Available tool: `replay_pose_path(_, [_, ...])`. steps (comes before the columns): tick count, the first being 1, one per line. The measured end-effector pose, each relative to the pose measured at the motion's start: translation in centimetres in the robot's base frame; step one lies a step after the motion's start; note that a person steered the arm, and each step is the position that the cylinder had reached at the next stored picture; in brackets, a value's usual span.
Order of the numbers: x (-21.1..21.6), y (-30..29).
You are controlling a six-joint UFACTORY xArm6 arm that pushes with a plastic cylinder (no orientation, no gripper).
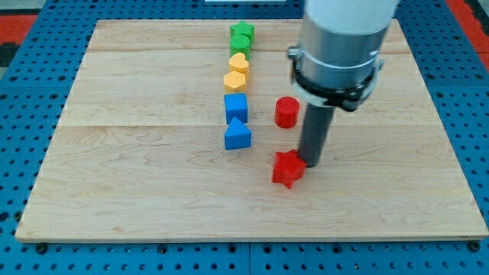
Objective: Place the red star below the blue triangle
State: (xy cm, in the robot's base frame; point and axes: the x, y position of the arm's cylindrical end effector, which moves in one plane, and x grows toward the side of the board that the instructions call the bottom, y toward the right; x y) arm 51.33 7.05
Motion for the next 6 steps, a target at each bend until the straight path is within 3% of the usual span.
replay_pose_path(1, [0.8, -4.1])
replay_pose_path(2, [2.4, 1.9])
replay_pose_path(3, [5.4, 1.2])
replay_pose_path(6, [4.8, -2.5])
